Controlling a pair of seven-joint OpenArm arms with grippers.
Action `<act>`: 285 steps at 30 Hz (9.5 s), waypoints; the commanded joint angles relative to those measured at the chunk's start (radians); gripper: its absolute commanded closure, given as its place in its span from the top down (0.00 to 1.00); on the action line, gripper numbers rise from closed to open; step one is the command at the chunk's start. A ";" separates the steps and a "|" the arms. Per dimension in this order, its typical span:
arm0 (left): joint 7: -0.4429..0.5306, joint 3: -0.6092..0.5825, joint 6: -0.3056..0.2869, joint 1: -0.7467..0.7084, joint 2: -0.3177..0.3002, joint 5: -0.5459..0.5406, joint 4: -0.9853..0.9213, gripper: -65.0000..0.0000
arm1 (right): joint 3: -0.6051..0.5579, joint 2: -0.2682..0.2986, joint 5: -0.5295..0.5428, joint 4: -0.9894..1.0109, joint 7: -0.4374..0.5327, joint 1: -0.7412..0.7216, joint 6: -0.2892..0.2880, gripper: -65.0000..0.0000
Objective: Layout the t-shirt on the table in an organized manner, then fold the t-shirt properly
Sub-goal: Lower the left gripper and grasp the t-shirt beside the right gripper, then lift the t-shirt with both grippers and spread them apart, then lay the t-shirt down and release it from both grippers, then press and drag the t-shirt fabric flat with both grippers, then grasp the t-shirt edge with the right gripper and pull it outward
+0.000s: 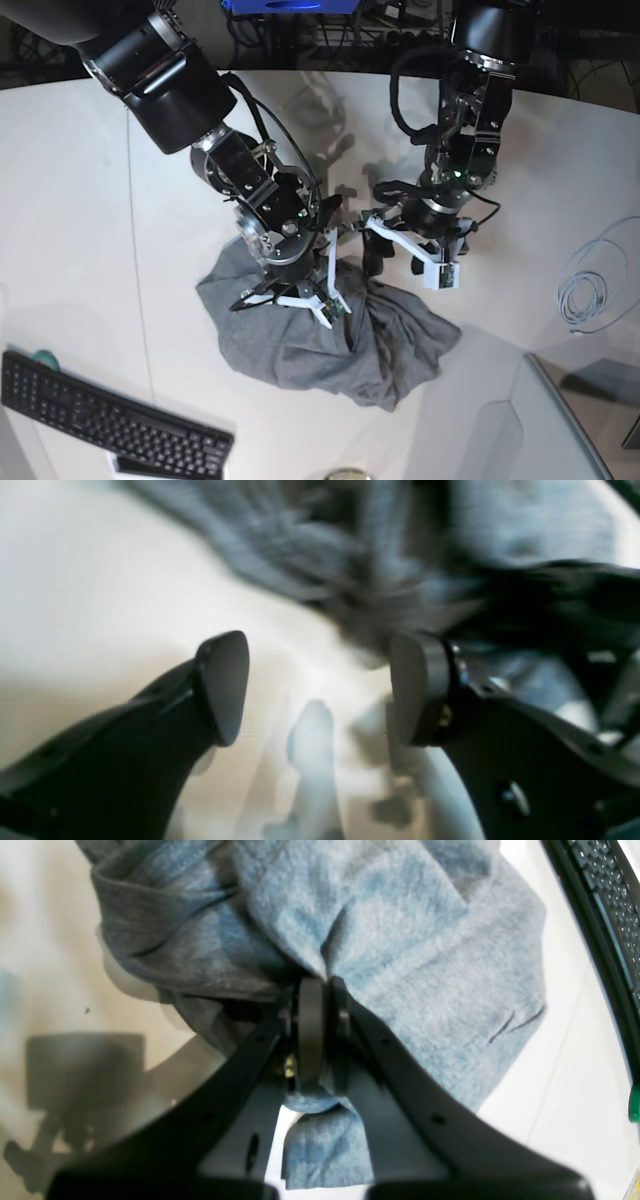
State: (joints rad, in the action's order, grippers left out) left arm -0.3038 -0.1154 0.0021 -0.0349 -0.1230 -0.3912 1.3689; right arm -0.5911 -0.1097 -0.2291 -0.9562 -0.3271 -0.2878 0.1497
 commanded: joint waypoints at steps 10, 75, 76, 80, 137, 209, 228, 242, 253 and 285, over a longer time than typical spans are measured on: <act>0.024 0.006 0.008 0.137 0.042 0.001 -0.147 0.65 | 0.003 0.006 -0.008 -0.020 0.021 -0.026 0.012 0.00; -0.447 -0.175 -0.251 0.591 -0.094 0.878 0.008 0.00 | 0.121 0.256 -0.011 -0.324 -0.257 -0.327 -0.227 0.00; -0.447 -0.206 -0.251 0.651 -0.083 0.892 -0.015 0.00 | 0.121 0.265 -0.013 -0.317 -0.257 -0.376 -0.227 0.00; -0.450 -0.244 -0.251 0.853 -0.030 0.944 -0.023 0.00 | 0.119 0.325 -0.013 -0.363 -0.258 -0.532 -0.229 0.00; -0.450 -0.258 -0.259 -0.538 -0.177 1.173 0.574 0.53 | 0.741 0.210 -0.008 -0.869 -0.350 0.592 -0.318 0.50; -0.067 0.082 -0.136 0.459 0.158 0.906 -0.566 0.00 | 0.797 0.043 -0.011 -0.545 -0.343 0.487 -0.605 0.01; -0.071 0.380 -0.138 -0.050 0.050 0.900 0.114 0.00 | 0.845 0.221 -0.011 -0.125 -0.198 0.074 -0.603 0.01; -0.070 0.891 -0.360 -0.297 -0.157 0.354 0.151 0.00 | 0.336 0.124 -0.011 -0.820 -0.252 0.591 -0.597 0.84; -0.070 0.893 -0.363 -0.322 -0.132 0.324 0.151 0.00 | 0.049 0.104 -0.010 -0.568 -0.244 0.471 -0.247 0.82; -0.070 0.701 -0.362 -0.311 -0.128 0.324 0.152 0.00 | 0.211 0.255 -0.010 -1.065 -0.445 0.552 -0.221 0.00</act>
State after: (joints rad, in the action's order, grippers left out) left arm -0.3920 0.5785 -0.3676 -0.3489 -0.2329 -0.0593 1.5009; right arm -0.3756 0.1482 -0.2394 -2.0010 -0.7956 0.2668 -0.0711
